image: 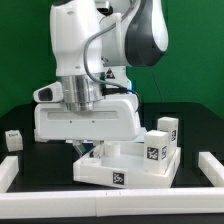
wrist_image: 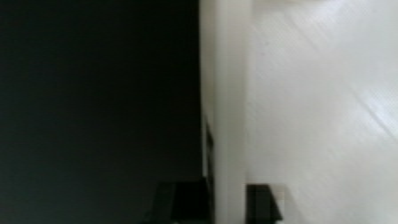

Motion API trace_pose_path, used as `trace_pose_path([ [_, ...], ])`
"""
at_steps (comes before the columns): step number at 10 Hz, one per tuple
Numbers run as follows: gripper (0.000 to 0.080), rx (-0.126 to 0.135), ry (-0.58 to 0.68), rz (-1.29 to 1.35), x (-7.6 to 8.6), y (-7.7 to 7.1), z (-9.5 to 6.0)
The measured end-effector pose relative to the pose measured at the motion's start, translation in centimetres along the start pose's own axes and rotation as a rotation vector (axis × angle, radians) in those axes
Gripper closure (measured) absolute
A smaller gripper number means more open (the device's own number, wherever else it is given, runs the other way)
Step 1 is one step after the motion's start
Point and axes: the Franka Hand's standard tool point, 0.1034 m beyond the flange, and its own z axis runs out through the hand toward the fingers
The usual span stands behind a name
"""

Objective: Assemble square table

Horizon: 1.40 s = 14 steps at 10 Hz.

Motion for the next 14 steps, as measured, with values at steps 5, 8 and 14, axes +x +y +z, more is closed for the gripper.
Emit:
trace_pose_path([
  [5,0.0736,-0.048,-0.005,-0.632,1.7,-0.2,0.0],
  [8,0.0736,-0.062,-0.019,-0.794,1.6,0.0,0.1],
  [14,0.0735,-0.102,0.004,-1.356,4.6,-7.5,0.0],
])
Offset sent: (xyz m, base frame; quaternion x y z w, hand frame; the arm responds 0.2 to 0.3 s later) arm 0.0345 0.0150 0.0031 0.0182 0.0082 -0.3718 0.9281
